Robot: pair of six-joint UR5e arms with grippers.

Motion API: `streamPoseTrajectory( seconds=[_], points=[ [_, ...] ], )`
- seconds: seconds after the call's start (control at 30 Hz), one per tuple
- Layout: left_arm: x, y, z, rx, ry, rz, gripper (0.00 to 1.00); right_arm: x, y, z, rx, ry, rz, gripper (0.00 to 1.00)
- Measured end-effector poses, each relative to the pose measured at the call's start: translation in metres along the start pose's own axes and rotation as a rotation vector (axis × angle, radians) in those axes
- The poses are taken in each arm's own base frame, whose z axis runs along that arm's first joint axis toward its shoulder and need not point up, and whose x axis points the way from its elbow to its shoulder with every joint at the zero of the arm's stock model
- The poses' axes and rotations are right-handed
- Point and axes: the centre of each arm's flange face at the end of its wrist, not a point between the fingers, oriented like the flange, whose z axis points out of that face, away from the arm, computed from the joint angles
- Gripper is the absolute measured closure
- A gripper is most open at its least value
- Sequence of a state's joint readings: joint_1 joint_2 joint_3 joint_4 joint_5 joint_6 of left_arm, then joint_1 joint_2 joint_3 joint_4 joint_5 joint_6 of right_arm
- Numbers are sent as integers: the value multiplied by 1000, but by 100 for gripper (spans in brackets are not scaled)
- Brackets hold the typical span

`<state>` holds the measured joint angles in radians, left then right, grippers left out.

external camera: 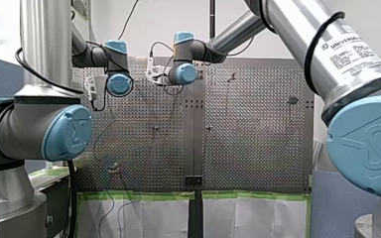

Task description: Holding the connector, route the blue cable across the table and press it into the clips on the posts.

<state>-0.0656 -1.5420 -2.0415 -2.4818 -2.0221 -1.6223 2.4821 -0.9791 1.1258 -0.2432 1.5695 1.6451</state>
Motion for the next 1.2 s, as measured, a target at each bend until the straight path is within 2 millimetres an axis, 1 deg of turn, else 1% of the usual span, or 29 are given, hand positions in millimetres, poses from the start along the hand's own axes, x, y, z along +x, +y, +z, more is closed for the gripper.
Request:
streamPoseTrajectory(
  seconds=[0.23, 0.5, 0.63, 0.73, 0.87, 1.0, 1.2],
  points=[
    [-9, 2, 15, -14, -17, -6, 100, 6, -1, 12, 3, 4, 0, 100],
    [-12, 2, 26, 16, -29, -14, 100, 15, 1, 26, 0, 17, 2, 100],
    [-9, 1, 33, 34, -27, -13, 100, 28, 5, 32, -4, 44, 3, 100],
    [-9, 2, 37, 35, -30, -13, 100, 34, 7, 35, -3, 57, 4, 100],
    [-13, 4, 42, 31, -40, -17, 100, 33, 10, 37, -3, 58, 5, 100],
    [-16, 5, 47, 31, -49, -24, 100, 26, 11, 39, -3, 50, 5, 100],
    [-10, 3, 57, 60, -42, -28, 100, 17, 12, 42, -4, 40, 5, 100]
  ],
)
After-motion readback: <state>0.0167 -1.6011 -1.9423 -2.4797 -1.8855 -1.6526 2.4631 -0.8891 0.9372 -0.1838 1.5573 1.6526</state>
